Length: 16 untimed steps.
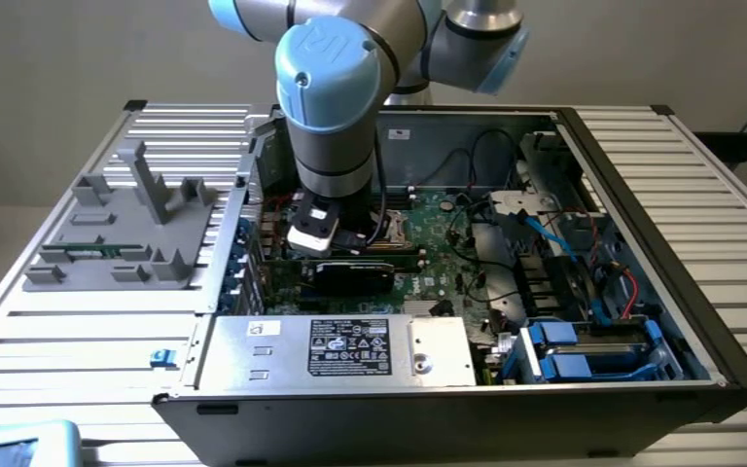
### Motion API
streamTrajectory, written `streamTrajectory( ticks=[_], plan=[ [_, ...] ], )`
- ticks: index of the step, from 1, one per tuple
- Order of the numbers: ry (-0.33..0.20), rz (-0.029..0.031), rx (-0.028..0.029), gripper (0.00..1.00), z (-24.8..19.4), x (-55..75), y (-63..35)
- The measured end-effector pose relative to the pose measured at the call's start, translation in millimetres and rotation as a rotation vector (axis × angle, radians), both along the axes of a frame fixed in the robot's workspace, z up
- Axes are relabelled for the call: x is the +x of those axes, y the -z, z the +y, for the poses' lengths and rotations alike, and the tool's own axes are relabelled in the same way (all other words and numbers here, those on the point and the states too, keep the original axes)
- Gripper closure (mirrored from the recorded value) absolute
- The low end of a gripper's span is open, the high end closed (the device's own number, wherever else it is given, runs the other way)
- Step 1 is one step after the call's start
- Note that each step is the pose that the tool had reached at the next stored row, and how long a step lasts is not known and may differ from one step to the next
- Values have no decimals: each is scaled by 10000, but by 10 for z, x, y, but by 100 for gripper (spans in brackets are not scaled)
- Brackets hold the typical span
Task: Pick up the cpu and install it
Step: 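Install the second cpu locking lever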
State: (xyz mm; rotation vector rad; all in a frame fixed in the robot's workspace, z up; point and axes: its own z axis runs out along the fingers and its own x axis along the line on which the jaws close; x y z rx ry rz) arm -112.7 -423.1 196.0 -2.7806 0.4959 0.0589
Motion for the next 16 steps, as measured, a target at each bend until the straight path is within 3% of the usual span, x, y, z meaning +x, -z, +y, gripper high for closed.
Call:
streamTrajectory(
  ticks=[16],
  plan=[
    [1,-16,2,89,1,-7,18]
  ],
)
